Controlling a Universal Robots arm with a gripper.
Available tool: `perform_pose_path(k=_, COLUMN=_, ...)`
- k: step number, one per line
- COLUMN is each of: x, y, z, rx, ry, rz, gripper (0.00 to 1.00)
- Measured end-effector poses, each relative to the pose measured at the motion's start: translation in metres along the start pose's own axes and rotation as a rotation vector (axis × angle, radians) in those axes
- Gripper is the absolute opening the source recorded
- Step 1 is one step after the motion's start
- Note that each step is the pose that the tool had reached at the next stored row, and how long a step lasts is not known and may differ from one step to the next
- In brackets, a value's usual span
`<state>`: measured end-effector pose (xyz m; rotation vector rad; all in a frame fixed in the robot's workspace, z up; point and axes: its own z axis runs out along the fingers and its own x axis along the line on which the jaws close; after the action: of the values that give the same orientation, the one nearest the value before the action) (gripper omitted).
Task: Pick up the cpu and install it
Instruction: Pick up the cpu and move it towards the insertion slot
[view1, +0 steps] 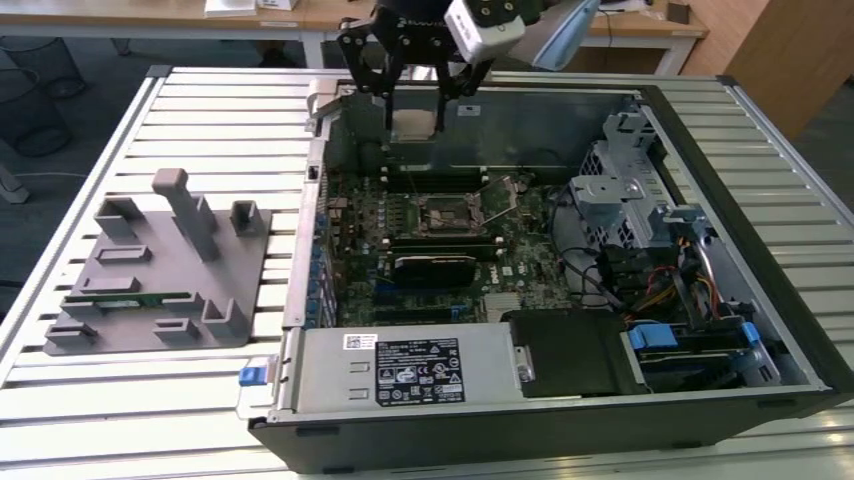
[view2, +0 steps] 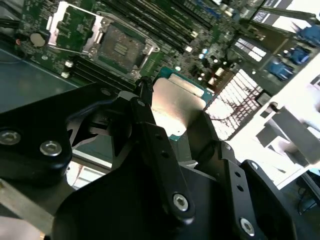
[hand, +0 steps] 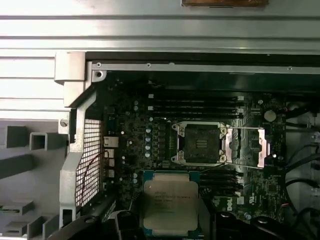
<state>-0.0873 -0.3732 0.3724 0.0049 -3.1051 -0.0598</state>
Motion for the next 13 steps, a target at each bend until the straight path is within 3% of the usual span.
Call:
perform_pose_path(k=4, x=-0.0152, y=0.0063, z=0.0040, rx=0.0000, ry=0.0006, rz=0.000, gripper=0.53)
perform_pose_path(k=13, x=-0.0372, y=0.0151, z=0.0103, rx=0.0000, ry=0.0007, rz=0.000, gripper=0.53)
